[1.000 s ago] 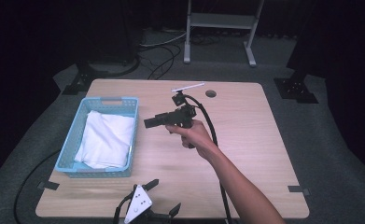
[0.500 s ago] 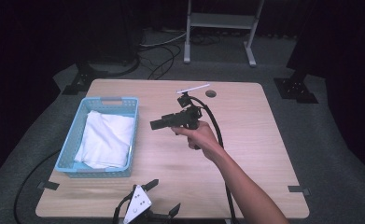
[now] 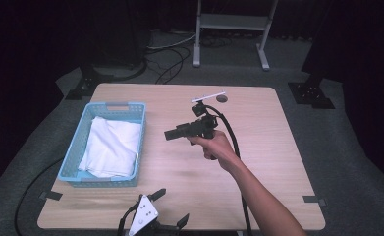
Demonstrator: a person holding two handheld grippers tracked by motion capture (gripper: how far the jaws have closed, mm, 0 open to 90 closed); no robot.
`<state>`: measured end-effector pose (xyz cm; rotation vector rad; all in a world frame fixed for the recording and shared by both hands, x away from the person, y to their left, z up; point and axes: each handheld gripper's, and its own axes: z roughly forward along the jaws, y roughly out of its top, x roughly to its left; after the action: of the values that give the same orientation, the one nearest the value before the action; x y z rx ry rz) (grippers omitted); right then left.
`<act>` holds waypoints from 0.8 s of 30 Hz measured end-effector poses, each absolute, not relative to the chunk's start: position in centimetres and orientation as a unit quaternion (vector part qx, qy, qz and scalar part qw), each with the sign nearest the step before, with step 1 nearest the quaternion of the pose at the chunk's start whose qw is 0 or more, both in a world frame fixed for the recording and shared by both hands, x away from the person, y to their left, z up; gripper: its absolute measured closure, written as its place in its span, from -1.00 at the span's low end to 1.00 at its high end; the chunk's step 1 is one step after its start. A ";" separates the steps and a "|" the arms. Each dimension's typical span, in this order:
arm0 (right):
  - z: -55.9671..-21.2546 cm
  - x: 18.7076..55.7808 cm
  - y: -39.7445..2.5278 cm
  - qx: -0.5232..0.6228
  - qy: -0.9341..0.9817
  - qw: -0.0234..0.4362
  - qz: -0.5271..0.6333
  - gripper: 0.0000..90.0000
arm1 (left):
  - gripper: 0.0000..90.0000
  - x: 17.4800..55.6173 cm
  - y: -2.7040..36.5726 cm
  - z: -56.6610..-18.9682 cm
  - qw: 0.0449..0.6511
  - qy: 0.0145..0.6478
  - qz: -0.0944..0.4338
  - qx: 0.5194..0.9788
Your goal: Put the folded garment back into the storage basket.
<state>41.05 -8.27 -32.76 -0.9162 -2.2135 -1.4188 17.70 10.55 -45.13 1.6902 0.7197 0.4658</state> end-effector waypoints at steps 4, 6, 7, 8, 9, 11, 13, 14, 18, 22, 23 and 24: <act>-33.0 41.0 -8.7 -0.324 -0.784 0.177 -0.499 -0.78 | -0.99 17.7 10.6 -45.2 0.583 0.309 0.200 0.724; -33.2 41.0 -9.1 -0.327 -0.784 0.177 -0.498 -0.78 | -0.99 17.7 10.5 -45.2 0.583 0.309 0.200 0.724; -33.3 41.0 -9.2 -0.328 -0.783 0.177 -0.498 -0.78 | -0.99 17.7 10.5 -45.2 0.583 0.308 0.200 0.725; -33.4 41.0 -9.4 -0.329 -0.783 0.175 -0.498 -0.78 | -0.99 17.7 10.5 -45.2 0.582 0.308 0.200 0.725; -33.5 41.0 -9.6 -0.331 -0.782 0.175 -0.498 -0.78 | -0.99 17.7 10.5 -45.2 0.582 0.308 0.200 0.725; -33.7 41.0 -9.9 -0.333 -0.782 0.175 -0.497 -0.78 | -0.99 17.7 10.5 -45.2 0.582 0.308 0.201 0.725; -33.9 41.0 -10.2 -0.334 -0.782 0.176 -0.496 -0.78 | -0.99 17.8 10.6 -45.2 0.582 0.309 0.201 0.725; -34.0 41.0 -10.3 -0.336 -0.782 0.175 -0.495 -0.78 | -0.99 17.8 10.6 -45.2 0.582 0.309 0.201 0.725; -34.3 41.0 -10.7 -0.338 -0.780 0.175 -0.497 -0.78 | -0.99 17.8 10.6 -45.2 0.581 0.309 0.201 0.726; -34.6 41.0 -11.0 -0.339 -0.779 0.175 -0.498 -0.78 | -0.99 17.8 10.6 -45.3 0.581 0.310 0.202 0.725; -34.6 41.0 -11.1 -0.340 -0.778 0.175 -0.498 -0.78 | -0.99 17.8 10.6 -45.3 0.581 0.310 0.202 0.725; -34.7 41.0 -11.2 -0.340 -0.778 0.175 -0.498 -0.78 | -0.99 17.8 10.6 -45.3 0.581 0.309 0.201 0.725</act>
<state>40.98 -11.21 -34.70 -0.9643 -2.2056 -1.4104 17.84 10.61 -45.25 1.6943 0.7230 0.4706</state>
